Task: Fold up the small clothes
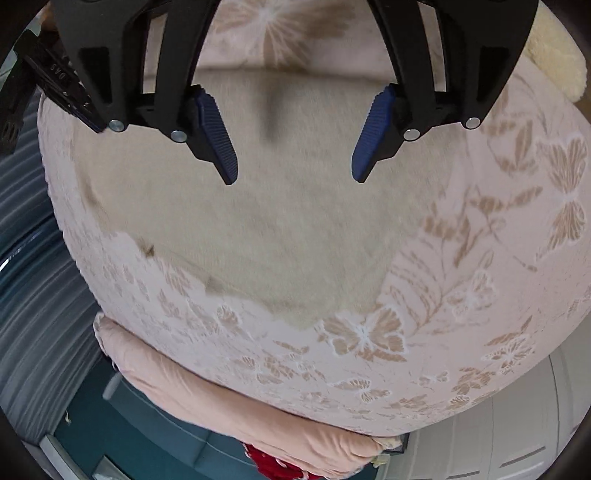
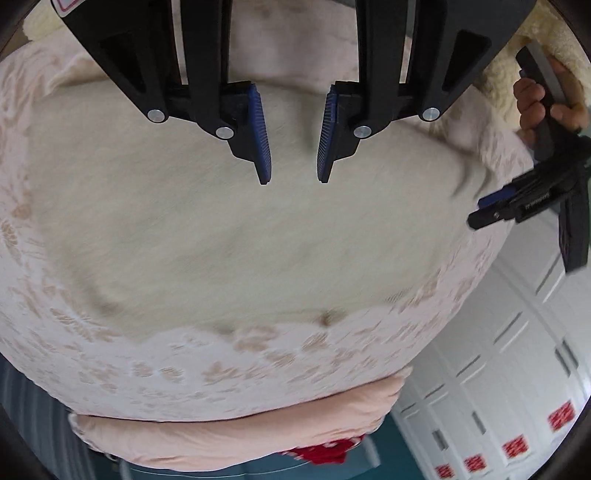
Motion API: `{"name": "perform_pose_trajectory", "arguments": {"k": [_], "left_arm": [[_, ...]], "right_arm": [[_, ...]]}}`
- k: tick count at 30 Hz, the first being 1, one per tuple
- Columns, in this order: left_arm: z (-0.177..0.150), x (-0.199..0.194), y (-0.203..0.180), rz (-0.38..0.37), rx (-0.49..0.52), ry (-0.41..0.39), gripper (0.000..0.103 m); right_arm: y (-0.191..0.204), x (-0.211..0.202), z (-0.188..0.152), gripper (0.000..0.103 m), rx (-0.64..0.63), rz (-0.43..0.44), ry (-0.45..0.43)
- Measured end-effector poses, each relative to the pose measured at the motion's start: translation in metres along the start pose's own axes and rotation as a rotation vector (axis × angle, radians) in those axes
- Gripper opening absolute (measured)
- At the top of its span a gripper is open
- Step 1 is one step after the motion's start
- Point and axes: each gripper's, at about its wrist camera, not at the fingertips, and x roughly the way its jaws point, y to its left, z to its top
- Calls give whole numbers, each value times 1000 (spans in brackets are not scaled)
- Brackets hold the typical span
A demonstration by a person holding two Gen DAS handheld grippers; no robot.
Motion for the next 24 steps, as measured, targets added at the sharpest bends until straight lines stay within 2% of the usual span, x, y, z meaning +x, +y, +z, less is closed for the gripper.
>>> {"name": "perform_pose_trajectory", "arguments": {"k": [2, 4, 7, 8, 11, 13, 14, 16, 18, 19, 21, 22, 24], "left_arm": [[-21, 16, -8, 55, 50, 68, 63], [-32, 23, -8, 103, 74, 86, 62], [-34, 17, -9, 102, 79, 88, 65], [-34, 16, -8, 105, 74, 95, 66], [-37, 12, -7, 107, 41, 92, 66], [-41, 8, -9, 118, 40, 96, 66], [-43, 5, -10, 123, 42, 100, 66], [-48, -3, -9, 129, 49, 105, 68], [-53, -10, -9, 143, 68, 97, 78], [-55, -12, -8, 159, 78, 97, 78], [-57, -15, -7, 175, 86, 97, 78], [-57, -16, -6, 175, 82, 100, 78], [-58, -20, -4, 167, 69, 104, 78]], "right_arm": [[21, 30, -20, 25, -84, -59, 83], [31, 29, -25, 26, -95, -100, 72], [30, 4, -10, 25, 20, 8, 41], [30, -2, -5, 25, 50, 14, 24], [33, 6, 1, 25, 55, -19, 10], [34, 41, -8, 25, 17, -76, 120], [35, 48, -14, 25, 5, -91, 141], [43, 33, -13, 29, 18, -89, 100], [49, 19, -3, 29, 64, -21, 75], [54, 15, 4, 29, 76, 1, 63], [65, 14, 14, 30, 55, -18, 38], [70, 19, 17, 34, 38, -38, 32], [75, 47, 15, 38, 5, -66, 101]]}}
